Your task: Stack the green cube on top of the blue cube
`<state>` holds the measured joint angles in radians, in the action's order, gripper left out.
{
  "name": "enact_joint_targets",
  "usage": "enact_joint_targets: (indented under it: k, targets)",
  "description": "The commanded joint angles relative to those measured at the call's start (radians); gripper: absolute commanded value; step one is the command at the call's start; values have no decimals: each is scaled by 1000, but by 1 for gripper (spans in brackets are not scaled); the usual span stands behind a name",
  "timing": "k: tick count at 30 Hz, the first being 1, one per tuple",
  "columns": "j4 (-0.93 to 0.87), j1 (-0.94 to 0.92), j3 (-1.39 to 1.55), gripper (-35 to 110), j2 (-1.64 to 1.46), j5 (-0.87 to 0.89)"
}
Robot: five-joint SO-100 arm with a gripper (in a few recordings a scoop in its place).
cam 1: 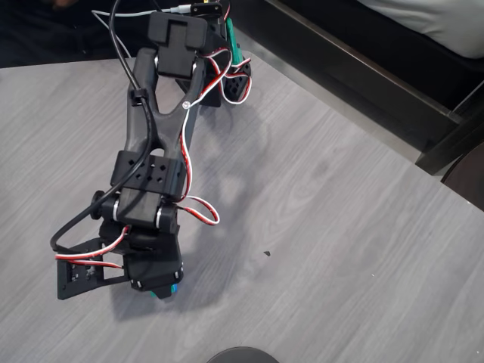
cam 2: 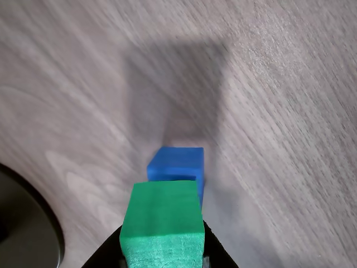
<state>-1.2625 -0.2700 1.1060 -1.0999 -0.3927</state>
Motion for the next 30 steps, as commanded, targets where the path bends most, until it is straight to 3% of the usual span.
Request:
enact_joint_targets:
  k: [1,14,30]
  targets:
    - [0,-8,-41,11,-8,3]
    - [-3,-12,-41,20,0,0]
    - [-41,-9,-41,21,-75,-2]
